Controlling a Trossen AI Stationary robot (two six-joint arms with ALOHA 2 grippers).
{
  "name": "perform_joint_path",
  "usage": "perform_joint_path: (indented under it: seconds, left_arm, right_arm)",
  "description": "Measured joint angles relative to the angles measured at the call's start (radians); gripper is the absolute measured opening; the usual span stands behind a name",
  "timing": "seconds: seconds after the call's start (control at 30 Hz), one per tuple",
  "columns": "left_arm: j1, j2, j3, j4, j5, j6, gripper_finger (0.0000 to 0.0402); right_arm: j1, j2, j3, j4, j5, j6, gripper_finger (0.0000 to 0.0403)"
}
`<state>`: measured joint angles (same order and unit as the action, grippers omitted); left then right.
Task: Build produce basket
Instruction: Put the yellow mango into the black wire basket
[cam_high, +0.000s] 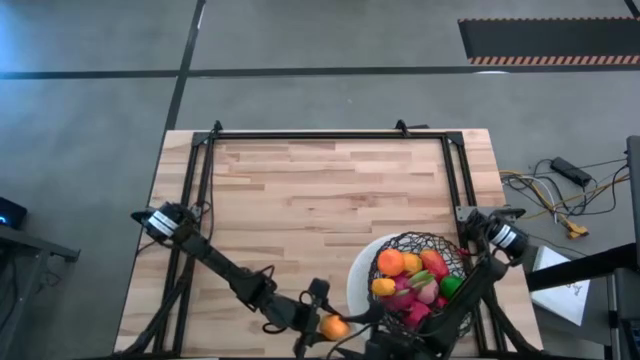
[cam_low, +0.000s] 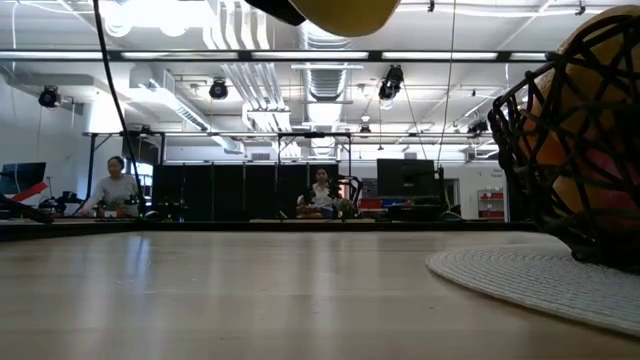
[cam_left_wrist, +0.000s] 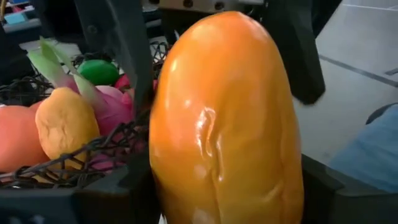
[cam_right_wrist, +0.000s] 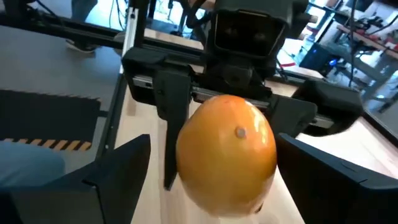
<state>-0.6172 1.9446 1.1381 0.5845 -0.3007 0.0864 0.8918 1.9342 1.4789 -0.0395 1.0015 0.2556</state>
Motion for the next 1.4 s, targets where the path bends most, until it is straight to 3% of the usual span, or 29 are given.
perform_joint_path:
  seconds: [0.13, 0.4, 0.6, 0.83, 0.97, 1.17, 1.3, 1.4]
  left_arm:
    - [0.000, 0.000, 0.000, 0.003, 0.000, 0.000, 0.0240]
    - [0.003, 0.000, -0.001, 0.002, 0.064, -0.002, 0.0255]
    - [0.014, -0.004, -0.001, -0.052, 0.109, 0.008, 0.0257]
    - [0.031, -0.021, 0.002, -0.137, 0.083, 0.029, 0.0258]
    - [0.031, -0.033, 0.001, -0.179, 0.066, 0.030, 0.0259]
    - [0.028, -0.062, -0.013, -0.392, -0.004, 0.029, 0.0259]
    - [0.028, -0.087, -0.023, -0.482, -0.131, -0.066, 0.0259]
    - [0.028, -0.085, -0.043, -0.507, -0.161, -0.167, 0.0259]
  right_arm:
    - [-0.012, 0.023, 0.018, -0.005, 0.002, -0.018, 0.0303]
    - [-0.019, 0.026, 0.022, -0.005, -0.014, -0.021, 0.0185]
    - [-0.020, 0.020, 0.022, -0.031, -0.079, 0.010, 0.0185]
    - [0.007, -0.040, 0.022, -0.290, -0.104, 0.260, 0.0185]
    - [0.020, -0.072, 0.022, -0.350, -0.128, 0.311, 0.0179]
    - [0.055, -0.119, 0.022, -0.362, -0.334, 0.332, 0.0175]
    - [0.075, -0.138, 0.049, -0.459, -0.336, 0.391, 0.0174]
    - [0.121, -0.152, 0.137, -0.672, -0.333, 0.540, 0.0174]
